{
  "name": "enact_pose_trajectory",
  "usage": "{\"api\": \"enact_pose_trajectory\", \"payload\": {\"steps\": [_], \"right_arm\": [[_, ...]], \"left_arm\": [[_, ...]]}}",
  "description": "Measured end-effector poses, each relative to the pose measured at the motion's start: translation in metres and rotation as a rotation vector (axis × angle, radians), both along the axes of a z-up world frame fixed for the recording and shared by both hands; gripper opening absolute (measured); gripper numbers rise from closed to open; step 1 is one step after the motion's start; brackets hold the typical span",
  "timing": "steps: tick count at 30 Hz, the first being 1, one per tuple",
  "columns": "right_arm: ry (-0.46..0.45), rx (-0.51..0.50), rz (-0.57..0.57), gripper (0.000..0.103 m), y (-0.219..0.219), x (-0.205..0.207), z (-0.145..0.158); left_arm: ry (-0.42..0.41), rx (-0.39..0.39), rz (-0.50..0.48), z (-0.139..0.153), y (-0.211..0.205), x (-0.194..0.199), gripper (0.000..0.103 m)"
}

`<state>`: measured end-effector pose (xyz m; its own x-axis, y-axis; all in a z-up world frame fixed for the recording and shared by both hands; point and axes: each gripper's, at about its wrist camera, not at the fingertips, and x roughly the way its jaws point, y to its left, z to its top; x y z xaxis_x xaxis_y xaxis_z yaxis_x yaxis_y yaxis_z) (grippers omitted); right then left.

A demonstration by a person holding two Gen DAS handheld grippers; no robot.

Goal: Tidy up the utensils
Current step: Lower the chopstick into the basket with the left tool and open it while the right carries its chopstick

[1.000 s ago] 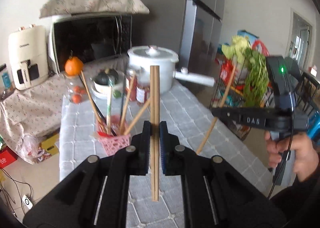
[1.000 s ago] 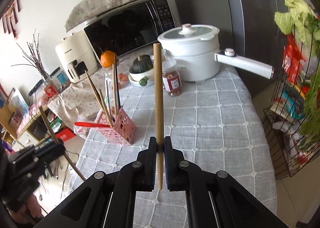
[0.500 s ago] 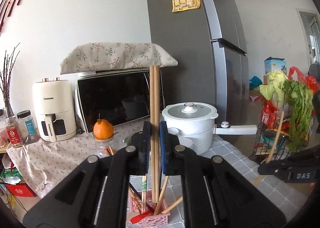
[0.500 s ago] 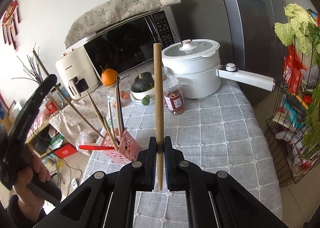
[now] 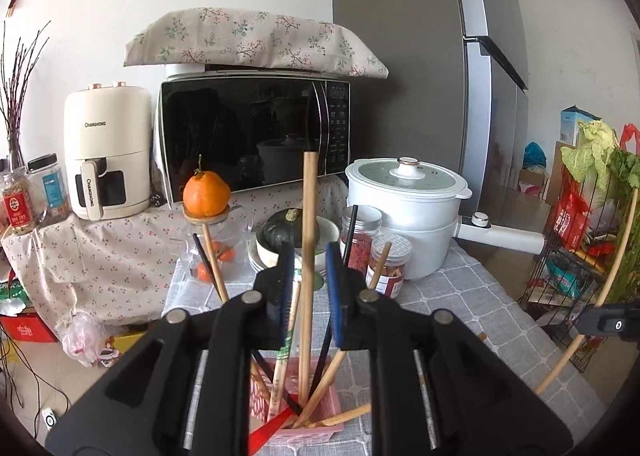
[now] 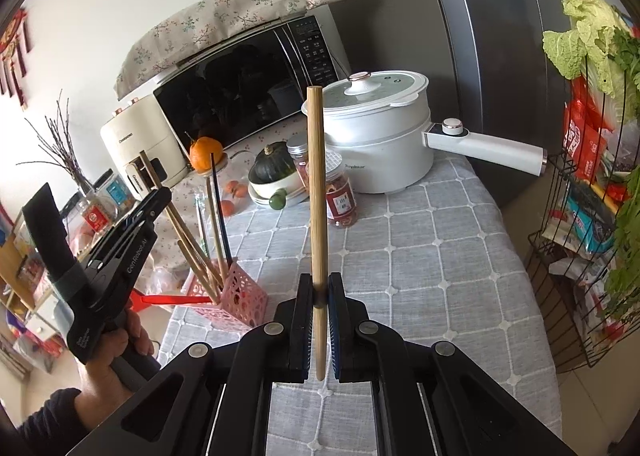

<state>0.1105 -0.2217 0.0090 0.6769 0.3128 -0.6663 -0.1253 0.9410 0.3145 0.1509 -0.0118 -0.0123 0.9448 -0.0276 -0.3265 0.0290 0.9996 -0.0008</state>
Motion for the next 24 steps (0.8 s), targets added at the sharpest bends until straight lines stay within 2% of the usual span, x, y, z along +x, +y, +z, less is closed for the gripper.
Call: {"api": "enact_pose_trajectory", "payload": {"steps": [5, 7, 9, 11, 15, 18, 24], "right_arm": [[-0.043, 0.007, 0.017, 0.007, 0.006, -0.010, 0.017], [-0.062, 0.014, 0.028, 0.007, 0.010, -0.015, 0.028], [-0.083, 0.021, 0.044, 0.007, 0.015, -0.022, 0.040], [-0.109, 0.014, 0.067, 0.007, 0.022, -0.031, 0.055], [-0.178, 0.030, 0.110, 0.007, 0.039, -0.049, 0.083], [-0.225, 0.057, 0.136, 0.007, 0.058, -0.055, 0.097], [-0.270, 0.036, 0.136, 0.007, 0.112, -0.033, 0.094]], "left_arm": [[0.044, -0.042, -0.027, 0.028, 0.011, -0.027, 0.035], [0.069, -0.063, -0.034, 0.039, 0.019, -0.042, 0.043], [0.098, -0.079, -0.029, 0.047, 0.028, -0.060, 0.055], [0.131, -0.102, -0.024, 0.048, 0.040, -0.076, 0.059], [0.232, -0.123, -0.007, 0.032, 0.063, -0.096, 0.069], [0.302, -0.140, 0.011, 0.011, 0.079, -0.100, 0.070], [0.400, -0.144, 0.029, -0.014, 0.100, -0.097, 0.071]]}}
